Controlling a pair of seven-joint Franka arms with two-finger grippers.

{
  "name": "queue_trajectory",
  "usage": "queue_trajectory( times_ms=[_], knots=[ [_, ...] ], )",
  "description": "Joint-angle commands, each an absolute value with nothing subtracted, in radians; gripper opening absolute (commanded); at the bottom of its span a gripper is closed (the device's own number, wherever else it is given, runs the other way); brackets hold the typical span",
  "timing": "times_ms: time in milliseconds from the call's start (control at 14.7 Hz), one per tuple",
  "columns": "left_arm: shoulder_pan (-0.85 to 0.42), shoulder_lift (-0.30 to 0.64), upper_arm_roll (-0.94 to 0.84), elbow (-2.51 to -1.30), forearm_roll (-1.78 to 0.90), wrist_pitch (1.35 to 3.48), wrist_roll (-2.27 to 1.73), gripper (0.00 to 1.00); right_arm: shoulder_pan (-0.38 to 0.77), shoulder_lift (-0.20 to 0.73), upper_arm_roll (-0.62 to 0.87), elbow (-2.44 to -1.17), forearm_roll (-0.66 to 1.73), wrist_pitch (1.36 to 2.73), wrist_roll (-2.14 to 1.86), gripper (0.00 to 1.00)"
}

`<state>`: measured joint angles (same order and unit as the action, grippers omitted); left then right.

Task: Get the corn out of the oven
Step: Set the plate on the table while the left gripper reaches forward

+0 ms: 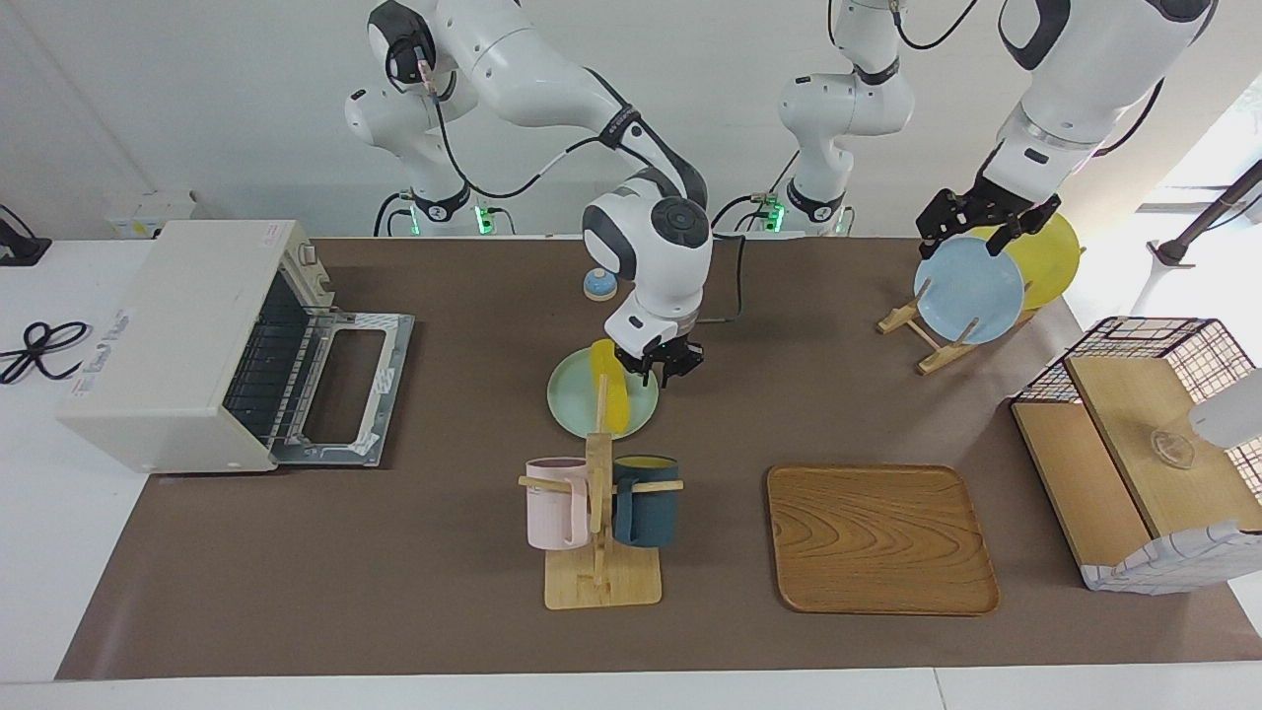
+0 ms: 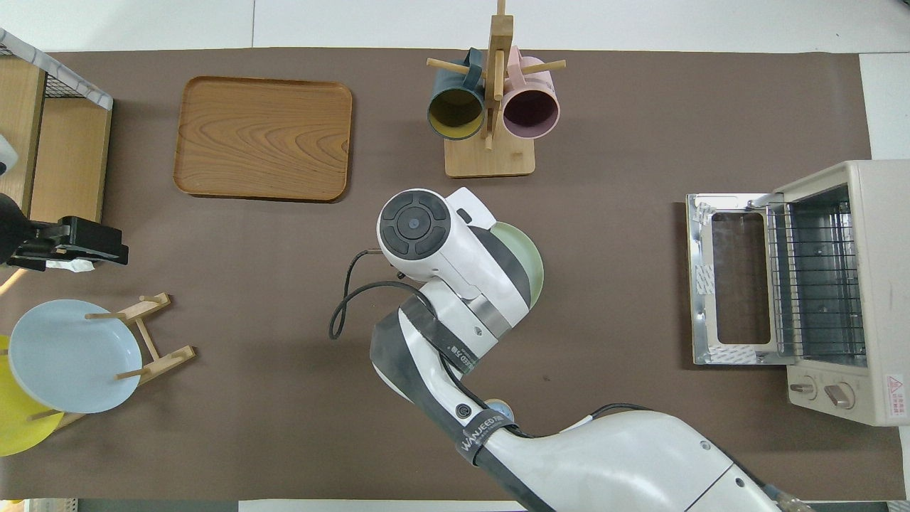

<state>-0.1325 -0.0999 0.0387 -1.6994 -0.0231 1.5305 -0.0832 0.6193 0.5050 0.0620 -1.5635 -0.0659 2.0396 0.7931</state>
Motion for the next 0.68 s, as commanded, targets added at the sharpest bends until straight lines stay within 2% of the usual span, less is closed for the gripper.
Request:
queue_trajectory(
  times_ms=[0,68,205,410,614],
  knots=[
    [-0.127,-0.101,0.034,-1.715,-0.011,1.566,-0.089,1.00,0.566,0.460,0.060,-1.554,-0.074,1.965,0.770,0.31],
    [-0.135,-0.109,0.031,-1.732,-0.011,1.586,-0.104,1.00,0.546,0.430,0.058,-1.563,-0.080,1.927,0.749,0.23],
    [-0.138,-0.121,0.022,-1.764,-0.012,1.626,-0.146,1.00,0.493,0.359,0.058,-1.609,-0.136,1.852,0.715,0.00],
    [-0.195,-0.120,0.018,-1.788,-0.017,1.658,-0.207,1.00,0.356,0.246,0.060,-1.799,-0.169,1.899,0.530,0.00],
    [-0.288,-0.106,0.018,-1.827,-0.046,1.741,-0.342,1.00,0.260,0.186,0.061,-1.990,-0.169,2.043,0.476,0.00]
  ],
)
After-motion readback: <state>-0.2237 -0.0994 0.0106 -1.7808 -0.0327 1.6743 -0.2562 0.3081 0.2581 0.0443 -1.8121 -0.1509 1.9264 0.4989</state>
